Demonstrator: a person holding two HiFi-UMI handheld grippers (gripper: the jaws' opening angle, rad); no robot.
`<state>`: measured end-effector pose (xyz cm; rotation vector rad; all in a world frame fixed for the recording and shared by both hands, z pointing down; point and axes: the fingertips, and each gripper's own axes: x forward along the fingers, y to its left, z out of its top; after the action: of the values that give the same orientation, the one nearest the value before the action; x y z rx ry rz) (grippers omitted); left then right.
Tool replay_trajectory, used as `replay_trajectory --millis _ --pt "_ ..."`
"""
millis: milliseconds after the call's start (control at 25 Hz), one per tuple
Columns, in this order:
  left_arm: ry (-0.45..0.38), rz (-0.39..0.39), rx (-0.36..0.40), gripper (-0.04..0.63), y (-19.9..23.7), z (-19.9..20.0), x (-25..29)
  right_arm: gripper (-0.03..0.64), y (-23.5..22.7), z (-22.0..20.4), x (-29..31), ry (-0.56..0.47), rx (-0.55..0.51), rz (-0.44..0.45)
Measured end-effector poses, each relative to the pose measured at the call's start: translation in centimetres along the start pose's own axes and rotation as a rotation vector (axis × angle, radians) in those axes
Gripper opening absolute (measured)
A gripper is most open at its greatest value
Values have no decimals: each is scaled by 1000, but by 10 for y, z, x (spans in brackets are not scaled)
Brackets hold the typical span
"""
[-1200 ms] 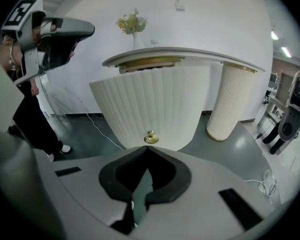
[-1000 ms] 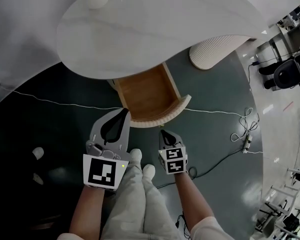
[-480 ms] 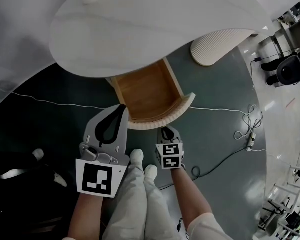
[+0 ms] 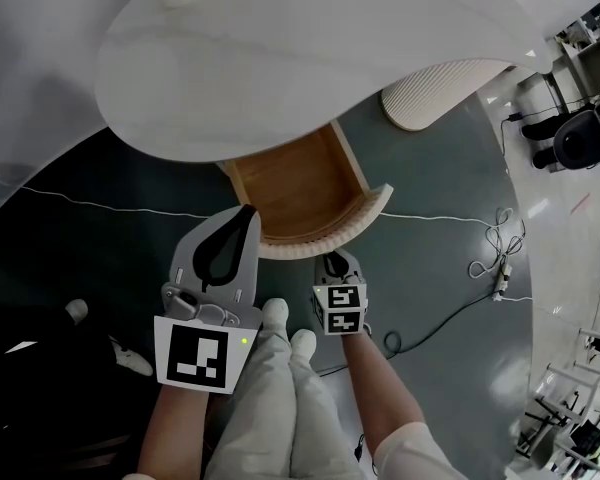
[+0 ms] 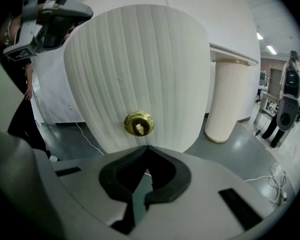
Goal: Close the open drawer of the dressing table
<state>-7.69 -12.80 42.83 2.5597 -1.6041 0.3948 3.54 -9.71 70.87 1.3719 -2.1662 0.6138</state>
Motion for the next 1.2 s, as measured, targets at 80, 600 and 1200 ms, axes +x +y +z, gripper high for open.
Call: replay_trajectory --millis 80,600,1200 --pt "-2 3 -2 17 7 2 3 -3 2 5 4 4 0 0" --pt "6 20 -5 18 24 0 22 -3 4 23 29 20 -12 27" --pt "26 58 -9 17 44 -11 28 -3 5 53 61 -2 -11 36"
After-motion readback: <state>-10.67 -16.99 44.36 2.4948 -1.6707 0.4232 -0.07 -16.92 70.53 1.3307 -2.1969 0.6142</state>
